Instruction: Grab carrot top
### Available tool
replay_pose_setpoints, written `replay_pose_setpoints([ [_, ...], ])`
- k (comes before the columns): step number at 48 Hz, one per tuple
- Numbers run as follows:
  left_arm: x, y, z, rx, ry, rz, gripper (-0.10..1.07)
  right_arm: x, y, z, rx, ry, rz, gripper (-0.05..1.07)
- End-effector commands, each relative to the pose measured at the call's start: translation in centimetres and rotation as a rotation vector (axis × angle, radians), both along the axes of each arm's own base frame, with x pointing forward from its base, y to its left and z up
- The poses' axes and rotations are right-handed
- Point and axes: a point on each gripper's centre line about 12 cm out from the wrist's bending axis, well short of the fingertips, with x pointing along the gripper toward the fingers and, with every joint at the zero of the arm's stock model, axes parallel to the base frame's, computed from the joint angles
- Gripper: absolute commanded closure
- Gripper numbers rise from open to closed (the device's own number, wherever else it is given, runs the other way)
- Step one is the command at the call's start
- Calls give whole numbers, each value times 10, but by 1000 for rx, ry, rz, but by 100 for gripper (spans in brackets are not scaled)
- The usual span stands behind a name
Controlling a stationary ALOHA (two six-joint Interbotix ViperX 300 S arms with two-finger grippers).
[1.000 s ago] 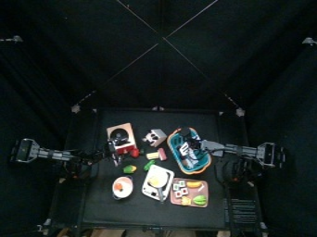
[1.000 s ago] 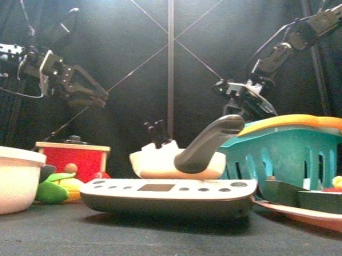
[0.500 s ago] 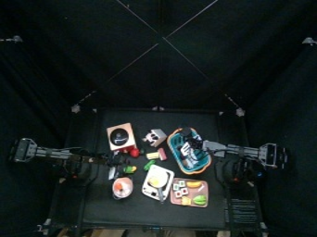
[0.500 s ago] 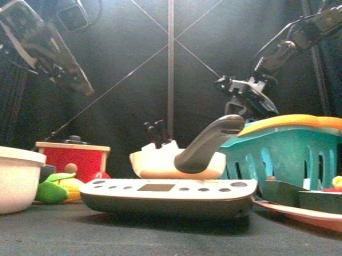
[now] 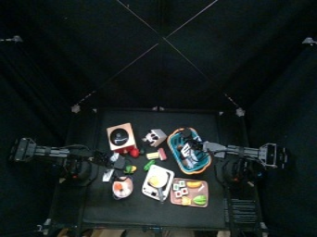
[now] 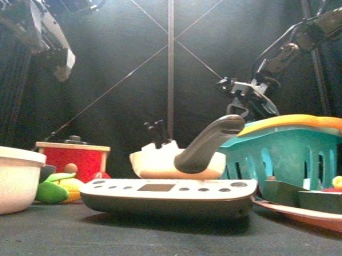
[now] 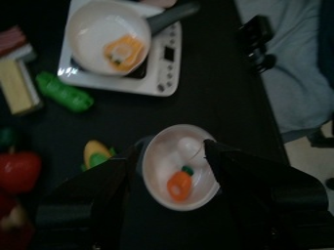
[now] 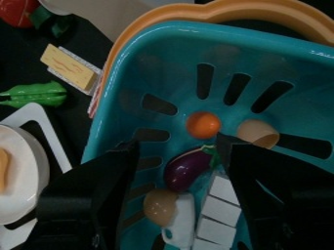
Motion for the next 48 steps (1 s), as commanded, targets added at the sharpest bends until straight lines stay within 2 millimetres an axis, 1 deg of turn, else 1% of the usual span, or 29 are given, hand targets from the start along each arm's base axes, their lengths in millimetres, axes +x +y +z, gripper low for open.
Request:
replay_pose_setpoints([
  [1, 0, 3, 2, 61, 80, 53, 5, 1, 0, 11, -13, -44, 3, 8],
  [5, -7, -8, -7, 123, 147, 50, 5, 0, 1, 9, -13, -38, 5, 8],
  [11, -13, -34, -11, 183, 128, -5, 5, -1, 2, 1, 3, -31, 1, 8],
  [16, -14, -48, -18, 167, 113, -15, 5, 0, 3, 0, 21, -45, -6, 8],
  [19, -13, -51, -26, 161, 117, -6, 5, 0, 5, -1, 27, -51, -5, 8],
  [23, -13, -54, -42, 171, 156, -6, 5, 1, 5, -1, 27, -57, -3, 8],
  [26, -12, -55, -50, 178, 173, -14, 5, 1, 5, -1, 27, -59, -2, 8],
  [33, -8, -63, -57, 162, 140, -37, 5, 1, 4, -1, 25, -57, -4, 8],
  [41, -3, -70, -72, 121, 84, -56, 5, 1, 3, -2, 22, -57, -4, 8],
  [48, -3, -73, -84, 98, 99, -50, 5, 2, 3, -5, 28, -49, -6, 8],
])
